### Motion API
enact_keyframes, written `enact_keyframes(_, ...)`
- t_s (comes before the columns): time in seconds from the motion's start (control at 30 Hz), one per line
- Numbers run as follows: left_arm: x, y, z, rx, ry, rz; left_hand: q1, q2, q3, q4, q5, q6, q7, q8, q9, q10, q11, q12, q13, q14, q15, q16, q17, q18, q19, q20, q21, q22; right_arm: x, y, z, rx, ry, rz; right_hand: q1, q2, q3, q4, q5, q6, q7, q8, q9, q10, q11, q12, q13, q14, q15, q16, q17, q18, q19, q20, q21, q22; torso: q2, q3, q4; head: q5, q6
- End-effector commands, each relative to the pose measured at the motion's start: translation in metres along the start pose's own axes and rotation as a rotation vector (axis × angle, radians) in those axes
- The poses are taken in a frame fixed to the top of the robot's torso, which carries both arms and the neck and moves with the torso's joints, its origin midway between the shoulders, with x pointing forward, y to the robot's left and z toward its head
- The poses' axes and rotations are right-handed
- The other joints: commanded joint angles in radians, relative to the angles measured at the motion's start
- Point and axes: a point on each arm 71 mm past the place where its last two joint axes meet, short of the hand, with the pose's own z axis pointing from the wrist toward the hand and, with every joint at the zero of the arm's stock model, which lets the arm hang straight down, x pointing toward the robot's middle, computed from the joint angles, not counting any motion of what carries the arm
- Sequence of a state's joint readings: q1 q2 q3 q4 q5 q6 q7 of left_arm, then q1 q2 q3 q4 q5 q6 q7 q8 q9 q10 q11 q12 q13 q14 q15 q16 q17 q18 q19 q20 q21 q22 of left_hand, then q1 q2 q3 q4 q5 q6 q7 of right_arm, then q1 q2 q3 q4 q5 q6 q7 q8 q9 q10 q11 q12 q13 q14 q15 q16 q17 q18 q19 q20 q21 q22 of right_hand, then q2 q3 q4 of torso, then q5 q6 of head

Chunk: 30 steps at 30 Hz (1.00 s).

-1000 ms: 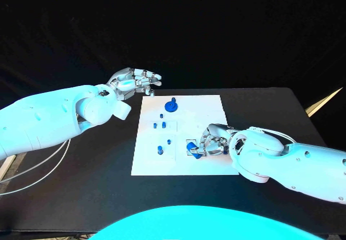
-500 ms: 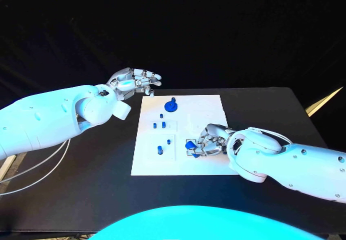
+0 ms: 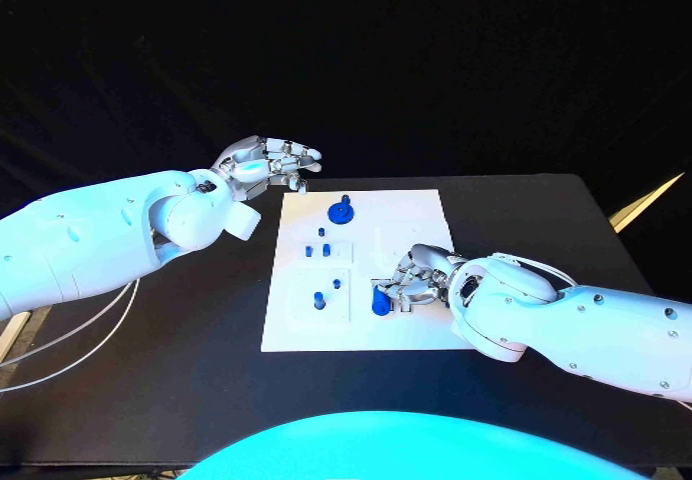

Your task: Assemble the parts on the task board

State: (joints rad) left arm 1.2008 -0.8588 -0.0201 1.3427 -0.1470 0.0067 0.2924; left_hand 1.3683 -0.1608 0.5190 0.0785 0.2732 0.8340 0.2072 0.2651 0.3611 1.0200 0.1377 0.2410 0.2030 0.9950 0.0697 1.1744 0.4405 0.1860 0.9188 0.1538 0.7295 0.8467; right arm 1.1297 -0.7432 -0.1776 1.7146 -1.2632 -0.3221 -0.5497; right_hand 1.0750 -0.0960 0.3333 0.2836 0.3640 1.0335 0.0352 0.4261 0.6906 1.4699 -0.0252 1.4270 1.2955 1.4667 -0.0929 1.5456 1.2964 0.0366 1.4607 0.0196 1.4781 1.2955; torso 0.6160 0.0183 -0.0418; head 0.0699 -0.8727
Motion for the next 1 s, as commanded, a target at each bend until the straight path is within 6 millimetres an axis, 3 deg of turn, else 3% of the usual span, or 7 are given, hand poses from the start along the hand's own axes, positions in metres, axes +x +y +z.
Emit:
enact_keyframes(0.03,0.001,-0.001,0.001,0.002,0.005,-0.001,-0.003,0.004,0.015,0.0,0.006,-0.011,0.004,0.02,0.015,-0.014,0.005,0.016,0.014,-0.005,-0.002,-0.013,0.001,-0.003,0.016,0.005,-0.019,-0.013,0.001,-0.001,0.0,0.011,0.005,-0.002,-0.053,0.008,0.068,0.0,0.01,0.026,-0.004,0.029,0.01,0.054,-0.013,0.024,0.204,0.1,-0.005,0.016,0.254,-0.024,0.094,-0.007,0.026,0.258,0.0,-0.0012,0.001,-0.001,0.0)
enact_keyframes(0.27,0.001,0.0,0.001,0.001,0.004,-0.001,-0.003,0.004,0.015,0.0,0.006,-0.011,0.004,0.02,0.015,-0.014,0.005,0.016,0.014,-0.005,-0.002,-0.013,0.001,-0.003,0.016,0.005,-0.019,-0.013,0.001,-0.004,0.0,0.03,0.025,-0.015,-0.071,0.004,0.095,-0.003,0.006,0.027,-0.005,0.033,0.01,0.055,-0.014,0.026,0.205,0.1,-0.006,0.016,0.254,-0.024,0.094,-0.008,0.027,0.259,-0.001,0.0002,-0.0013,0.001,0.0)
enact_keyframes(0.63,0.001,0.0,0.001,0.0,0.006,-0.001,-0.005,0.006,0.016,0.002,0.007,-0.012,0.005,0.021,0.015,-0.016,0.005,0.016,0.014,-0.005,-0.002,-0.013,0.001,-0.003,0.016,0.005,-0.02,-0.014,-0.005,-0.002,-0.005,-0.044,-0.052,0.024,-0.11,-0.023,0.12,-0.005,-0.015,0.027,-0.004,0.04,0.013,0.057,-0.013,0.028,0.208,0.1,-0.005,0.017,0.257,-0.025,0.096,-0.008,0.033,0.26,-0.001,0.002,-0.0003,0.001,0.0)
enact_keyframes(0.8,0.001,0.0,0.001,0.0,0.005,-0.001,-0.005,0.006,0.016,0.002,0.007,-0.012,0.005,0.021,0.015,-0.016,0.005,0.016,0.014,-0.005,-0.002,-0.013,0.001,-0.003,0.016,0.005,-0.02,-0.014,-0.005,-0.001,-0.012,-0.085,-0.036,0.059,-0.105,-0.077,0.135,-0.042,-0.079,0.014,-0.002,0.043,0.014,0.053,-0.011,0.018,0.204,0.1,-0.004,0.017,0.255,-0.024,0.094,-0.008,0.027,0.259,-0.001,0.0009,-0.001,0.002,0.0)
enact_keyframes(0.9,0.001,0.0,0.001,0.001,0.004,-0.001,-0.005,0.006,0.016,0.002,0.007,-0.012,0.005,0.021,0.015,-0.016,0.005,0.016,0.014,-0.005,-0.002,-0.013,0.001,-0.003,0.016,0.005,-0.02,-0.014,-0.004,-0.002,-0.015,-0.099,-0.006,0.067,-0.1,-0.11,0.131,-0.063,-0.14,0.008,0.002,0.045,0.015,0.05,-0.008,0.01,0.201,0.099,-0.001,0.015,0.252,-0.023,0.092,-0.006,0.019,0.257,-0.001,0.0008,-0.0017,0.004,0.0)
enact_keyframes(1.0,0.001,0.0,0.001,0.001,0.004,-0.001,-0.005,0.006,0.016,0.002,0.007,-0.012,0.005,0.021,0.015,-0.016,0.005,0.016,0.014,-0.005,-0.002,-0.013,0.001,-0.003,0.016,0.005,-0.02,-0.014,-0.001,-0.004,-0.017,-0.101,0.039,0.056,-0.085,-0.138,0.115,-0.083,-0.161,0.003,0.004,0.046,0.015,0.048,-0.006,0.006,0.2,0.099,0.001,0.015,0.252,-0.022,0.091,-0.004,0.017,0.256,-0.001,0.0012,-0.0026,0.004,0.0)
